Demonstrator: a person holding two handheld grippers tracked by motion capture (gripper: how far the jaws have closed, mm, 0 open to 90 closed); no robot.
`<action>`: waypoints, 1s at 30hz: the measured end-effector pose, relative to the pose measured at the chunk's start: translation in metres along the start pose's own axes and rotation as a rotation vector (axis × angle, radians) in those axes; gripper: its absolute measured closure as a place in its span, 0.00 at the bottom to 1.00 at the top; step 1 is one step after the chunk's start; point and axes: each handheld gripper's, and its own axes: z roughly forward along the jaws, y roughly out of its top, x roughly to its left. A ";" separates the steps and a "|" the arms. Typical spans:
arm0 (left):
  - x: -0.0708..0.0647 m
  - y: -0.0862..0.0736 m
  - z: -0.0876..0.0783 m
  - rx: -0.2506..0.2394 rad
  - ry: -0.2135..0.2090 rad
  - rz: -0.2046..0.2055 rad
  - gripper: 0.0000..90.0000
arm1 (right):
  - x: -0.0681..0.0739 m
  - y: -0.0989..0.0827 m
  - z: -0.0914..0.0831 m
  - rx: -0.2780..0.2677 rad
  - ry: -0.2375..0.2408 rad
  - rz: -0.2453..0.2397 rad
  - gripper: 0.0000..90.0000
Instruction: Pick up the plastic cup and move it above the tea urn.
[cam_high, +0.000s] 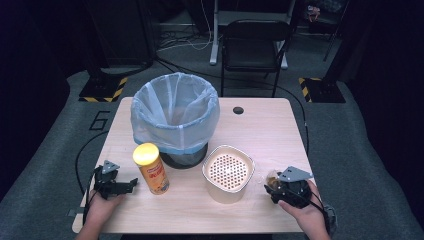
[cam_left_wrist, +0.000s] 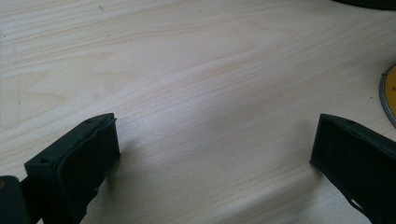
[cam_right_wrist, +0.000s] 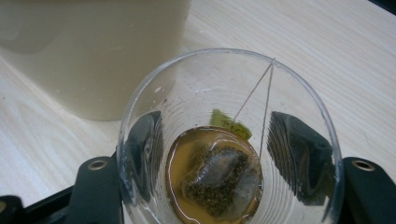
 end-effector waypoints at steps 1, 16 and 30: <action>0.000 0.000 0.000 0.002 -0.001 0.002 0.01 | -0.003 0.001 0.000 -0.014 0.003 0.000 0.39; 0.000 0.000 0.000 -0.001 0.001 0.000 0.01 | -0.031 0.017 0.008 -0.031 0.044 0.047 0.39; 0.000 0.000 0.000 -0.001 0.000 -0.001 0.01 | -0.041 0.042 0.014 -0.040 0.002 -0.043 0.39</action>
